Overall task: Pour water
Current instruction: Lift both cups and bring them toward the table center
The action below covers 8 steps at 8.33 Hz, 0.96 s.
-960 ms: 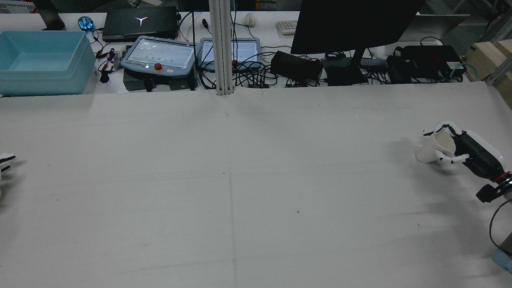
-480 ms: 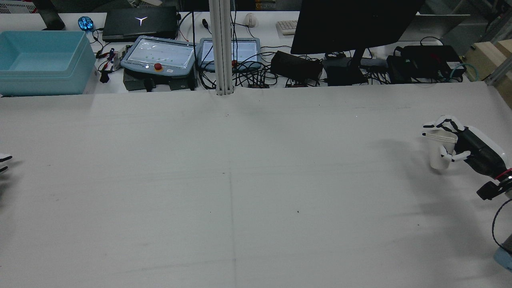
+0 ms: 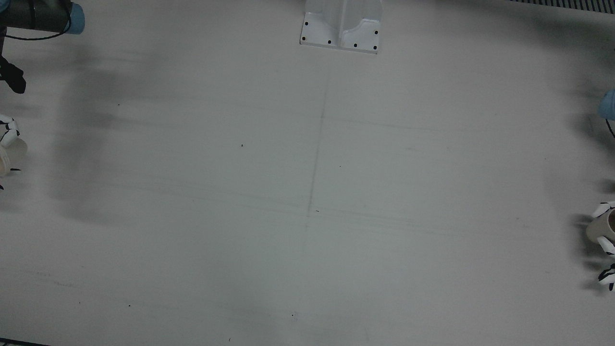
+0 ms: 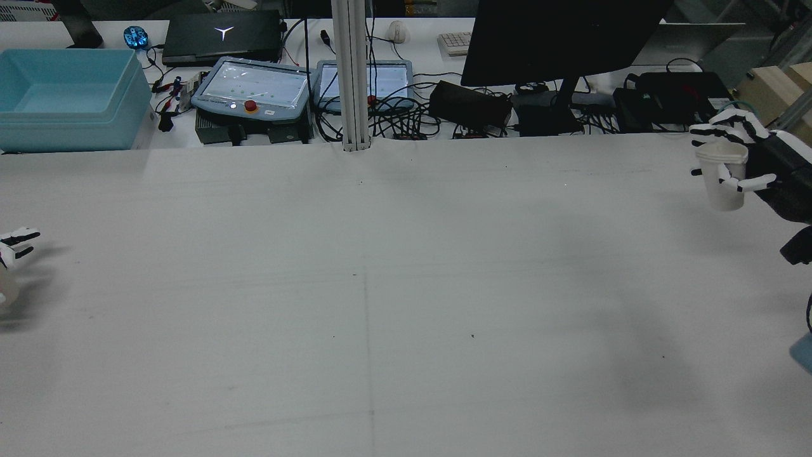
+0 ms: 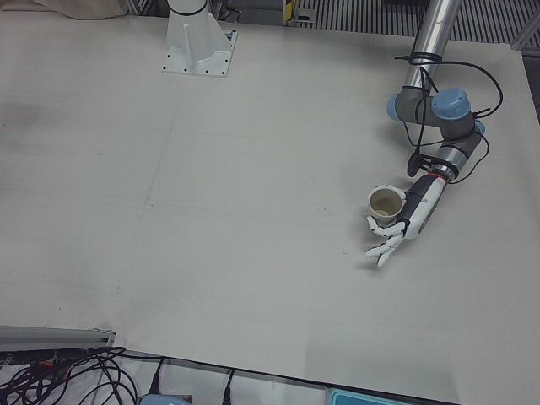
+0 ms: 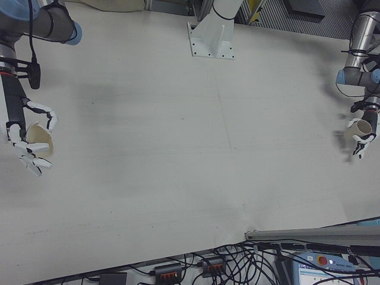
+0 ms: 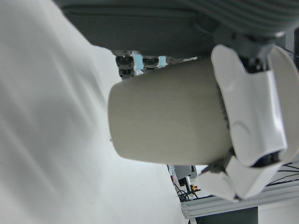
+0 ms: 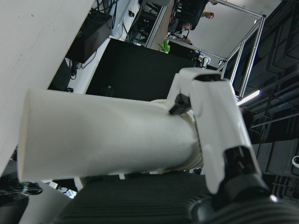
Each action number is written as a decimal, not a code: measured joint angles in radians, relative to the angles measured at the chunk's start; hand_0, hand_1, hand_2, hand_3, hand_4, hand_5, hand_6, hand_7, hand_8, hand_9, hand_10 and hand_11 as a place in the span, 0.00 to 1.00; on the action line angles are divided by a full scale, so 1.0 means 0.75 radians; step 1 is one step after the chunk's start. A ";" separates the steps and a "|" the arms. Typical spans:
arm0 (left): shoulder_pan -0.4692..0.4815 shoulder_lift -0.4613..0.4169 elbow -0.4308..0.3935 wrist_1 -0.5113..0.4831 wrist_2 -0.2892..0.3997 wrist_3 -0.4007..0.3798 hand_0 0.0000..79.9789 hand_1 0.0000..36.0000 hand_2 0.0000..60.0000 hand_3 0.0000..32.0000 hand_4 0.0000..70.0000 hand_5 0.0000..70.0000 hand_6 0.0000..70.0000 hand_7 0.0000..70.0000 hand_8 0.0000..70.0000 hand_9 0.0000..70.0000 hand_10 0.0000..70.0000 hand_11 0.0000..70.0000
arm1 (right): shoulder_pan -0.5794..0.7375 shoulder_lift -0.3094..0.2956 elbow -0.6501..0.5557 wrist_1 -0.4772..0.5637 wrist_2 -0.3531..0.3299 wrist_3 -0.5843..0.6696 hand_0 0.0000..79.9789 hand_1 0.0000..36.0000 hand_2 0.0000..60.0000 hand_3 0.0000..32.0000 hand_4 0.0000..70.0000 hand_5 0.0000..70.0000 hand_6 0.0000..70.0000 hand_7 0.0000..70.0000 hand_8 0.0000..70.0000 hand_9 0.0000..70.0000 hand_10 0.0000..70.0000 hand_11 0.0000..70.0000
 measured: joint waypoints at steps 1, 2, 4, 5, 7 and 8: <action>0.002 -0.006 -0.075 0.050 0.004 0.002 0.73 1.00 1.00 0.00 0.86 1.00 0.19 0.25 0.08 0.08 0.11 0.19 | 0.101 0.014 0.187 -0.196 -0.072 -0.034 1.00 1.00 1.00 0.12 0.40 0.87 0.47 0.60 0.27 0.30 0.28 0.45; 0.022 -0.017 -0.154 0.112 0.007 0.006 0.75 1.00 1.00 0.00 0.88 1.00 0.20 0.25 0.08 0.09 0.11 0.19 | 0.179 0.057 0.360 -0.416 -0.118 -0.070 1.00 1.00 1.00 0.00 0.80 1.00 0.59 0.77 0.33 0.39 0.34 0.55; 0.109 -0.099 -0.267 0.254 0.004 0.008 0.77 1.00 1.00 0.00 0.88 1.00 0.20 0.26 0.08 0.09 0.11 0.19 | 0.263 0.238 0.580 -0.799 -0.150 -0.136 1.00 1.00 1.00 0.00 1.00 1.00 0.75 0.94 0.37 0.43 0.39 0.60; 0.150 -0.161 -0.297 0.322 0.001 0.008 0.78 1.00 1.00 0.00 0.88 1.00 0.20 0.26 0.08 0.09 0.11 0.19 | 0.271 0.322 0.620 -0.888 -0.150 -0.163 1.00 1.00 1.00 0.00 1.00 1.00 0.78 1.00 0.46 0.58 0.42 0.64; 0.199 -0.273 -0.326 0.426 -0.001 0.007 0.77 1.00 1.00 0.00 0.89 1.00 0.20 0.26 0.08 0.09 0.11 0.19 | 0.238 0.432 0.642 -0.949 -0.115 -0.186 1.00 1.00 1.00 0.00 1.00 1.00 0.84 1.00 0.50 0.63 0.48 0.71; 0.210 -0.332 -0.329 0.473 0.000 0.007 0.77 1.00 1.00 0.00 0.90 1.00 0.21 0.26 0.08 0.09 0.12 0.20 | 0.191 0.482 0.644 -0.957 -0.072 -0.209 1.00 1.00 1.00 0.00 1.00 1.00 0.90 1.00 0.52 0.66 0.55 0.81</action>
